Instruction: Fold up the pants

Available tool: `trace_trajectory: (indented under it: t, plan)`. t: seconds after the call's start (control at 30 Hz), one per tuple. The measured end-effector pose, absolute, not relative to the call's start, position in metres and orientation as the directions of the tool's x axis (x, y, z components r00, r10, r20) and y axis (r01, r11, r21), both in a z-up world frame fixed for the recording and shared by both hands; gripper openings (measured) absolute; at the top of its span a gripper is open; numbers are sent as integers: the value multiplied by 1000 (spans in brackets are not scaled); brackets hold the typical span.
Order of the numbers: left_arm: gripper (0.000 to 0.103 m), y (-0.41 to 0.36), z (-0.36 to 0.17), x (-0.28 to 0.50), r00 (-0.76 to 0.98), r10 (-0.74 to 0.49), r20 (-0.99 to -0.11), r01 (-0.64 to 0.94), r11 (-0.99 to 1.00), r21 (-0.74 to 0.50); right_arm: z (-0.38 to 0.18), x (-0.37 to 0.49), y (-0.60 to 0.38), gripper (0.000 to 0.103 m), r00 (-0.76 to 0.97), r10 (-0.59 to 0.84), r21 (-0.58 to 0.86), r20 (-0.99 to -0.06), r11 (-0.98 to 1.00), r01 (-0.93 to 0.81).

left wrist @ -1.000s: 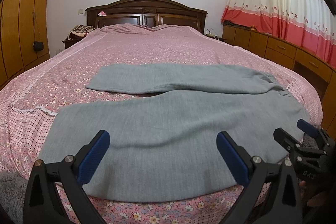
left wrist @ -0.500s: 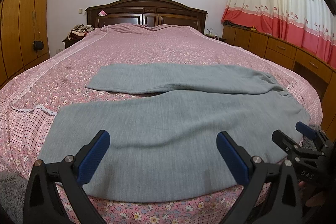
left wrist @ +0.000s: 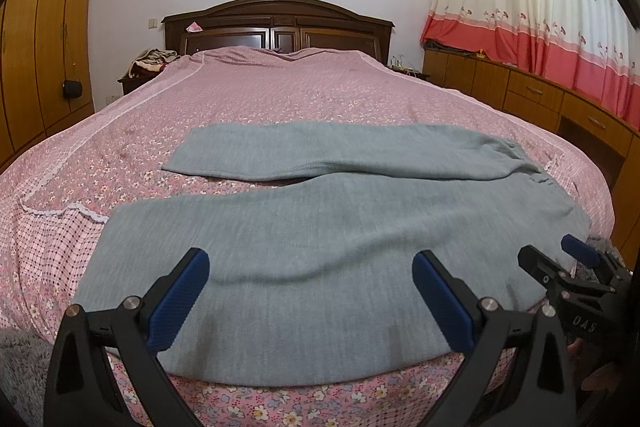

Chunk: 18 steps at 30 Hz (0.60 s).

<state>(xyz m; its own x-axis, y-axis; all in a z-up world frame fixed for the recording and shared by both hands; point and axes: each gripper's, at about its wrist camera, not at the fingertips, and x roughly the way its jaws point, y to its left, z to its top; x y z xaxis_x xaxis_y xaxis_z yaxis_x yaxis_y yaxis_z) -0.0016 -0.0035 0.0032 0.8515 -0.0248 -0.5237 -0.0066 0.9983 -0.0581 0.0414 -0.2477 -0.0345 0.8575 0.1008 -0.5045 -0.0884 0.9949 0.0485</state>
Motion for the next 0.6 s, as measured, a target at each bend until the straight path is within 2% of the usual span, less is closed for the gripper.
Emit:
trace_trajectory:
  t: [0.47, 0.6]
  plan:
    - [103, -2, 1, 1, 843, 0, -538, -37, 998, -58, -37, 46, -251, 103, 847, 103, 63, -522, 995, -83]
    - [103, 2, -1, 7, 822, -47, -568, -15, 994, -104, -20, 43, -249, 103, 839, 160, 101, -519, 987, -126]
